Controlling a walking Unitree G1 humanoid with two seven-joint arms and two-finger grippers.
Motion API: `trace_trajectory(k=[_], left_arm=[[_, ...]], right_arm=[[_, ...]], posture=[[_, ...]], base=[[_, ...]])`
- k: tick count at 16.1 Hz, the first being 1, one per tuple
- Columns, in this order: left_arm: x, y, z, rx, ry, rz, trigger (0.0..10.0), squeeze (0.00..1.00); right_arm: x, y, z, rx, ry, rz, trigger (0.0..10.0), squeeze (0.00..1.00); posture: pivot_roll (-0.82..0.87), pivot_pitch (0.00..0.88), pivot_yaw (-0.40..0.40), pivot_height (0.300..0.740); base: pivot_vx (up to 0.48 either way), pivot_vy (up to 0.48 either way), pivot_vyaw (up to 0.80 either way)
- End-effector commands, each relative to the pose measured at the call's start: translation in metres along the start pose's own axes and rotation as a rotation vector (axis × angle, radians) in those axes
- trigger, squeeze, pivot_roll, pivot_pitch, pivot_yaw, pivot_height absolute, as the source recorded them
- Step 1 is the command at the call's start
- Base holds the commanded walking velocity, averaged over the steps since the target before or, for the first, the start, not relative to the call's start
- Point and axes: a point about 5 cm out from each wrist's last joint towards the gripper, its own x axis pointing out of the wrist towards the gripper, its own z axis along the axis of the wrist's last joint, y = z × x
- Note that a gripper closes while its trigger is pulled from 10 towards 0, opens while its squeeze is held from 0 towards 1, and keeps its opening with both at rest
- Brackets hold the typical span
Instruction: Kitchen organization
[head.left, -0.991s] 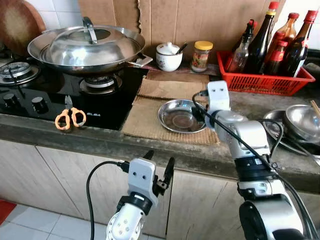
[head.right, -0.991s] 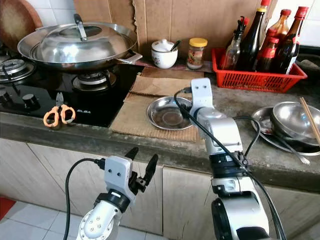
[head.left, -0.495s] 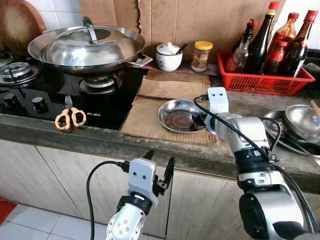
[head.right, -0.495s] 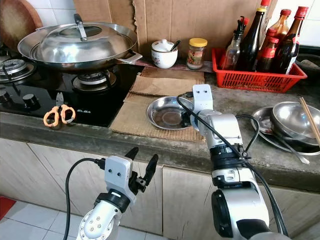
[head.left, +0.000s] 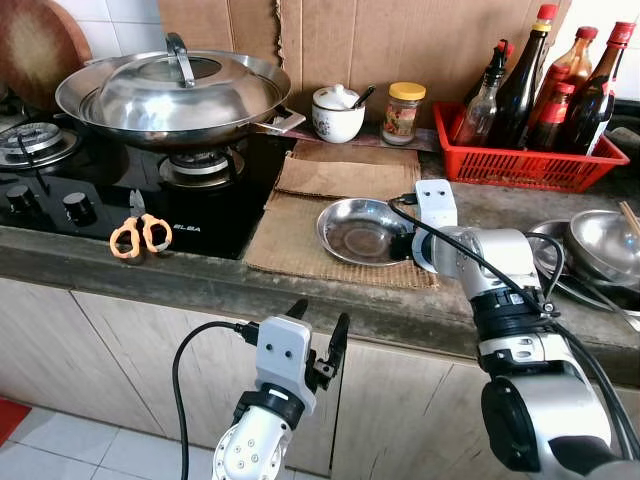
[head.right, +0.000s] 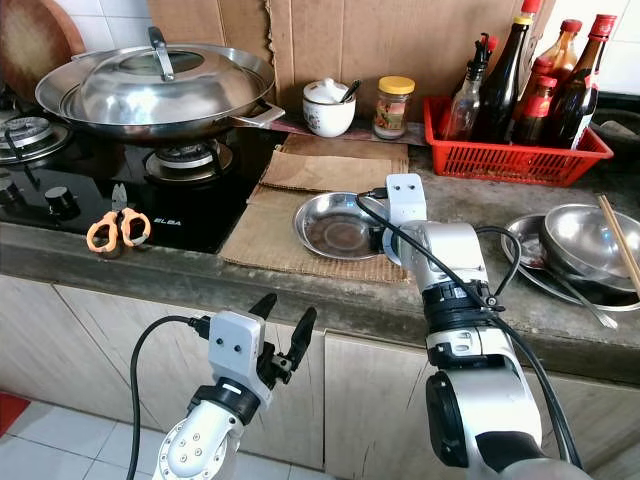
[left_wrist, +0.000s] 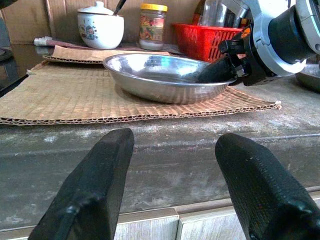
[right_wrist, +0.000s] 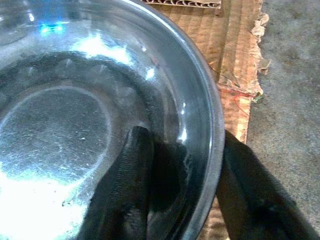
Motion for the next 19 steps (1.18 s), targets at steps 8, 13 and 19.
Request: trace_trajectory(k=[8,13,19], left_arm=[[0.001,-0.002,0.004,-0.047,-0.014,0.015,10.0,0.0],[0.0,-0.001,0.002,-0.081,0.006,0.018,10.0,0.0],[0.001,0.001,0.002,-0.081,0.013,0.026,10.0,0.0]], right_arm=[[0.004,-0.007,-0.001,0.063,0.016,-0.026,0.0,0.0],[-0.003,-0.001,0.016,0.425,-0.188,0.097,0.0,0.0],[-0.019,0.005,0.003,0.654,-0.422,0.105,0.0,0.0]], posture=[[0.12,0.007,-0.088,0.74],[0.12,0.015,-0.079,0.74],[0.12,0.021,-0.067,0.74]], base=[[0.0,0.0,0.0],[0.0,0.0,0.0],[0.0,0.0,0.0]])
